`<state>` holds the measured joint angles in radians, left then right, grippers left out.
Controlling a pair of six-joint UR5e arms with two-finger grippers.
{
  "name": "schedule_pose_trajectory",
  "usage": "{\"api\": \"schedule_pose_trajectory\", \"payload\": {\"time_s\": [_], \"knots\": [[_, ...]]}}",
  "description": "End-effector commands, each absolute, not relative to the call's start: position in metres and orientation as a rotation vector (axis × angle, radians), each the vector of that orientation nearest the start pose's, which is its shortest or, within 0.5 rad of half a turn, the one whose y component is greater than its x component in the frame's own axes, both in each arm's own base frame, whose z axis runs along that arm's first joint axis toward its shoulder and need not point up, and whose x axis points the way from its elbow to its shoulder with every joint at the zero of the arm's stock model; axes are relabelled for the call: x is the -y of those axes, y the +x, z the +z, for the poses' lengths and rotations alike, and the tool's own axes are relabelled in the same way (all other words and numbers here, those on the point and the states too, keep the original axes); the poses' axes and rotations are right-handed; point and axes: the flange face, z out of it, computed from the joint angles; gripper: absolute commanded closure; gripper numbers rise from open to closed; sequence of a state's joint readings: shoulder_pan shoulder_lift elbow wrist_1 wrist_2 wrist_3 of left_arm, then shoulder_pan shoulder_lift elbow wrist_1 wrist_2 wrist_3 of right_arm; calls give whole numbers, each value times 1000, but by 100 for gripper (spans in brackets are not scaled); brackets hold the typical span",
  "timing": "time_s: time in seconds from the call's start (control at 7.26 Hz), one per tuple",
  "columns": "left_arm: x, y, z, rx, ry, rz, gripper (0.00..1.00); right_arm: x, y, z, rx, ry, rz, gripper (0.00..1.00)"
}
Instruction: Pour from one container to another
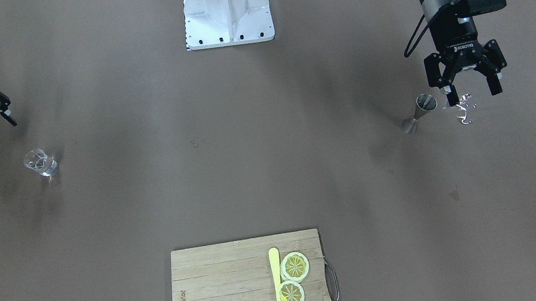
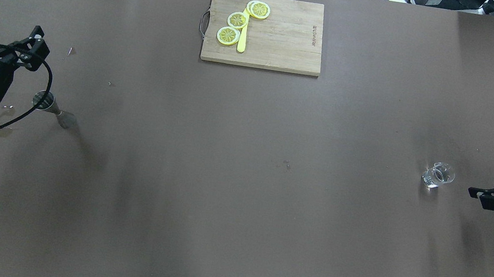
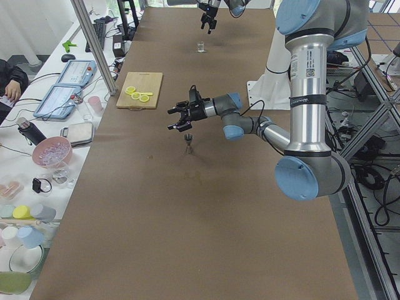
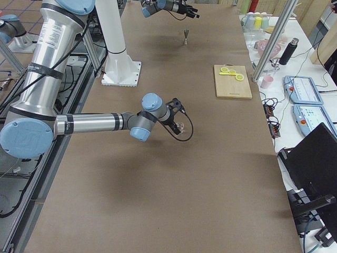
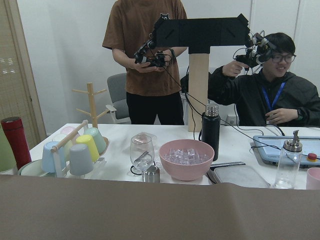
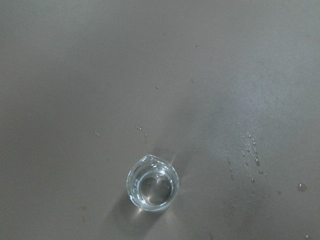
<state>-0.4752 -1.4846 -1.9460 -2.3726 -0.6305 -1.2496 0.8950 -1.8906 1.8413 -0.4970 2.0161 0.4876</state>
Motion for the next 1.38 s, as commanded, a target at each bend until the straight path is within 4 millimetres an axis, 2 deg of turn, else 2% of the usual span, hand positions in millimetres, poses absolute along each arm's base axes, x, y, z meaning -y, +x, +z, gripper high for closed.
{"api": "schedule_pose_trajectory", "payload": {"time_s": [0.0, 0.28, 0.55, 0.96, 1.1, 1.24], "knots": [[370, 321, 437, -615, 1198, -692, 2, 360, -178, 559, 914, 605, -375, 0], [357, 338, 452, -641, 1175, -692, 2, 368, -197, 557, 925, 601, -373, 0], [343, 356, 475, -612, 1222, -706, 2, 368, -206, 561, 893, 615, -369, 0], [321, 375, 482, -632, 1226, -673, 3, 361, -226, 562, 888, 616, -403, 0], [317, 380, 487, -616, 1248, -665, 3, 364, -240, 555, 898, 629, -419, 0], [316, 383, 492, -623, 1243, -675, 3, 364, -241, 555, 895, 637, -434, 0]]}}
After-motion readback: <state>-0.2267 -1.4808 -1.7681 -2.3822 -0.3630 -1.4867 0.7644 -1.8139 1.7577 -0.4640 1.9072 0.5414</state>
